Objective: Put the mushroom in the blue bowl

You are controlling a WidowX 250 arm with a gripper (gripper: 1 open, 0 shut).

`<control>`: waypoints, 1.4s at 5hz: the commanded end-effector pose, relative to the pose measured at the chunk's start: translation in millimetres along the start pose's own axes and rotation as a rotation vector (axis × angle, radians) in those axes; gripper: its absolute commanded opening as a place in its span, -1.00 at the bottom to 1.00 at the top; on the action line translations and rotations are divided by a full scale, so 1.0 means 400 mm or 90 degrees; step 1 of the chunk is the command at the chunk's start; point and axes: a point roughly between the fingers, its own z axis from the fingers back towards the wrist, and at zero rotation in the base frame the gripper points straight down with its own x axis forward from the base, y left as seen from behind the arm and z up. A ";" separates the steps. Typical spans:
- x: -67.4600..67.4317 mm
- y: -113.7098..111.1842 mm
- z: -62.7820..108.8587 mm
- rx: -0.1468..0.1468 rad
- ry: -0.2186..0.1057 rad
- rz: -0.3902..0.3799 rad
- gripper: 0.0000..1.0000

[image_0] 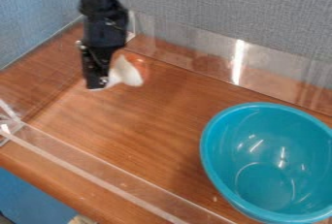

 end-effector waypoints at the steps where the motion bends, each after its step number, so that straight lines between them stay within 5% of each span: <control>1: 0.034 0.017 0.006 0.030 -0.013 -0.005 -1.00; 4: 0.049 0.000 -0.011 0.057 -0.007 -0.030 -1.00; 6: 0.021 0.044 -0.054 0.067 -0.005 -0.085 -1.00; 7: 0.030 0.033 -0.021 0.079 -0.010 -0.085 -1.00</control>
